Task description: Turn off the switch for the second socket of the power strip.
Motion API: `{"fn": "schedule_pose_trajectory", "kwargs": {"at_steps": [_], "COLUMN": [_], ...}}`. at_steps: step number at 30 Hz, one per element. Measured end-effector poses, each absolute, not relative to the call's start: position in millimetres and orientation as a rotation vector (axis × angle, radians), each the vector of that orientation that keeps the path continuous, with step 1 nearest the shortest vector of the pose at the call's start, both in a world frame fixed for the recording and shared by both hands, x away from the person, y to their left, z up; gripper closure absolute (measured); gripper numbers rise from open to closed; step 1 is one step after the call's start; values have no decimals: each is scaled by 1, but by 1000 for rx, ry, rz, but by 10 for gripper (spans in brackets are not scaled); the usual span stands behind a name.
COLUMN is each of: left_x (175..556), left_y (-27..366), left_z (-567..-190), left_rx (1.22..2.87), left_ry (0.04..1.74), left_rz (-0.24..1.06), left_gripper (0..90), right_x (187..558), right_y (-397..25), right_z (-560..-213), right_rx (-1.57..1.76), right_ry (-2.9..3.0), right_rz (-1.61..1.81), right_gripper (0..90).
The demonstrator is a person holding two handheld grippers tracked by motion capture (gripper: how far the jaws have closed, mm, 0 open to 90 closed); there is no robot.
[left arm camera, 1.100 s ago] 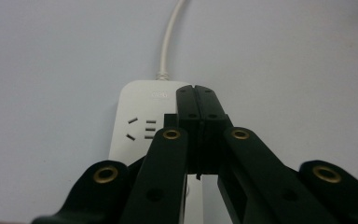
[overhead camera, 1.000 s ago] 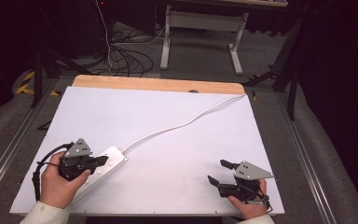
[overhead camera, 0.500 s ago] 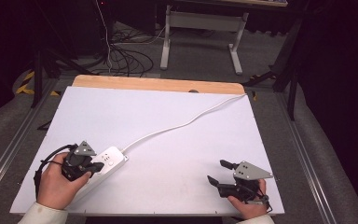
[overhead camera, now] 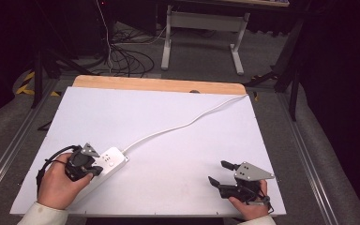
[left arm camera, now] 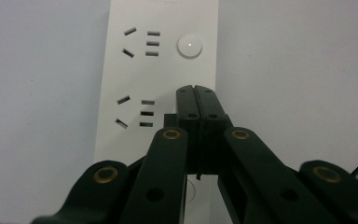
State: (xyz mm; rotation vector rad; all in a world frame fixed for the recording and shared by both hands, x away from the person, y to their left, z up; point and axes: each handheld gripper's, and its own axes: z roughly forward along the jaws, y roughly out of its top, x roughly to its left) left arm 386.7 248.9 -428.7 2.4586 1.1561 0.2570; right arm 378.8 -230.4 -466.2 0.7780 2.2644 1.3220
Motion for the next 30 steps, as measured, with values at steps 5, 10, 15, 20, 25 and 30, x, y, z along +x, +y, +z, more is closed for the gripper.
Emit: {"fn": "schedule_pose_trajectory", "kwargs": {"at_steps": [5, 10, 15, 20, 25, 30], "left_x": [388, 389, 389, 390, 391, 390], "left_y": [248, 249, 249, 250, 250, 251], "left_z": [-430, -431, -433, -435, -435, -436], "left_rx": [2454, 2448, 2435, 2450, 2445, 2442], "left_ry": [1164, 1166, 1141, 1141, 1150, 1155], "left_rz": [267, 275, 290, 275, 269, 267], "left_gripper": [899, 898, 898, 898, 898, 898], "right_x": [379, 379, 379, 379, 379, 379], "right_y": [-230, -230, -231, -231, -231, -231], "right_z": [-466, -466, -466, -466, -466, -466], "right_rx": [779, 779, 778, 777, 778, 776], "right_ry": [2265, 2264, 2266, 2265, 2264, 2264], "right_rz": [1322, 1321, 1321, 1323, 1322, 1323], "right_gripper": [280, 280, 280, 280, 280, 280]}}
